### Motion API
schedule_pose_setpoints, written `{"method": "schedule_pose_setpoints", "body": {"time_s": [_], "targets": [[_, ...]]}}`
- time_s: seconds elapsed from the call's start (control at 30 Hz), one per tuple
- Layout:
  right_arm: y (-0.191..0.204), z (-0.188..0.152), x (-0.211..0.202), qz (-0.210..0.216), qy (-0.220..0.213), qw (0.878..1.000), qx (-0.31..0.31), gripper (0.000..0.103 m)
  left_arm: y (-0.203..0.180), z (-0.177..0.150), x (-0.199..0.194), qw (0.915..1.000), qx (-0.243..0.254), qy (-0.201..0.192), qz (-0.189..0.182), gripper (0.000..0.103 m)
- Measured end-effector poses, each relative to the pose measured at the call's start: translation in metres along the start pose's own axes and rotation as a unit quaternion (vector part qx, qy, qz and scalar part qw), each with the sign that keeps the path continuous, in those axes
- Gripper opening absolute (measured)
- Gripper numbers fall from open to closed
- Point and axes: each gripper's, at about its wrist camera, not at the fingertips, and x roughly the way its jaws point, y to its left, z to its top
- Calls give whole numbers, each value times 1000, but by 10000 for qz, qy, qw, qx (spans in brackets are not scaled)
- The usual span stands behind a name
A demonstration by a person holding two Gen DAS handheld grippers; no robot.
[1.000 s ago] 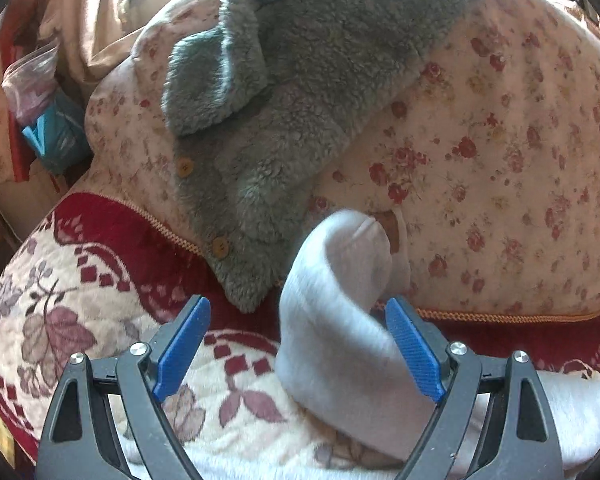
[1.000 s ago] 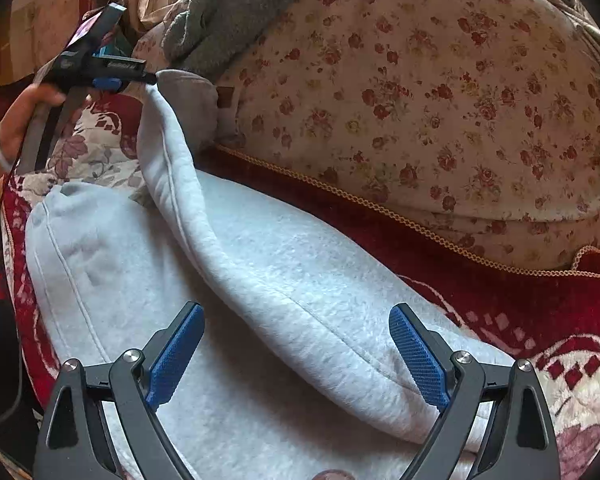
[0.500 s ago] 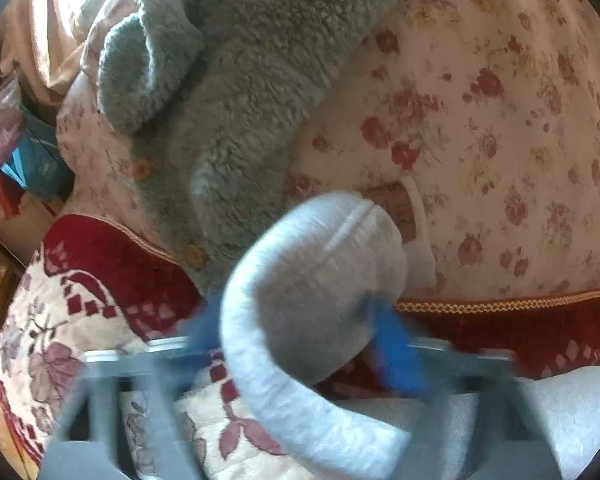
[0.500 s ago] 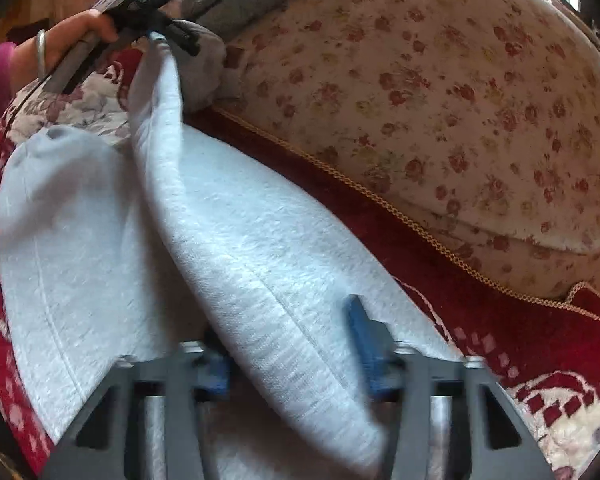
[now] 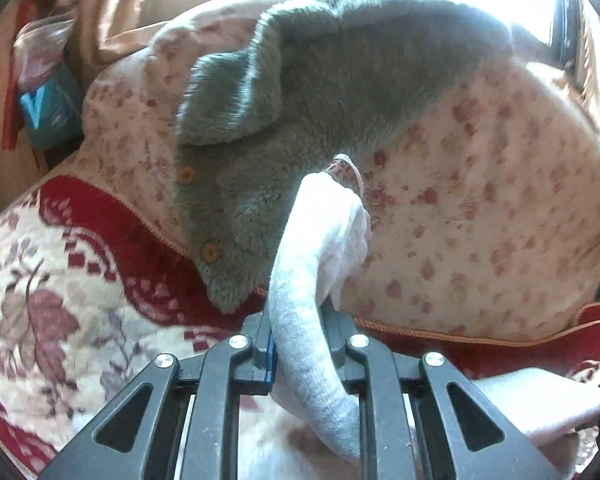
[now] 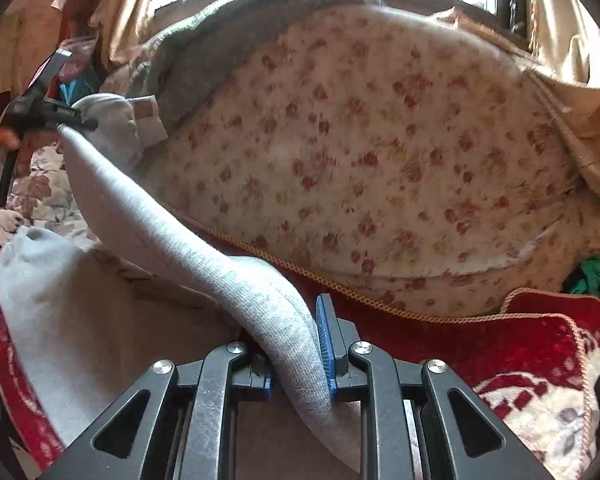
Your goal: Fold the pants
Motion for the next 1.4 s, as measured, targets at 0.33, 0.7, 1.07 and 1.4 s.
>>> {"method": "schedule_pose_setpoints", "body": {"time_s": [0.33,0.7,1.07,1.4], "targets": [[67,-81,-49,511,564,9964,-379,19,85,-153,-63,9939,-1067,230,174,17],[67,-108,-30,406,887,9952,31,18,122,-209,-46,9805,-1831,592,386,16],[53,-112,-45,414,976,9934,431,18,99,-228,-43,9845,-1560,735,330,16],[77,-122,-44,361,1181,9923,12,19,130,-232,-38,9771,-1945,828,249,17]]}}
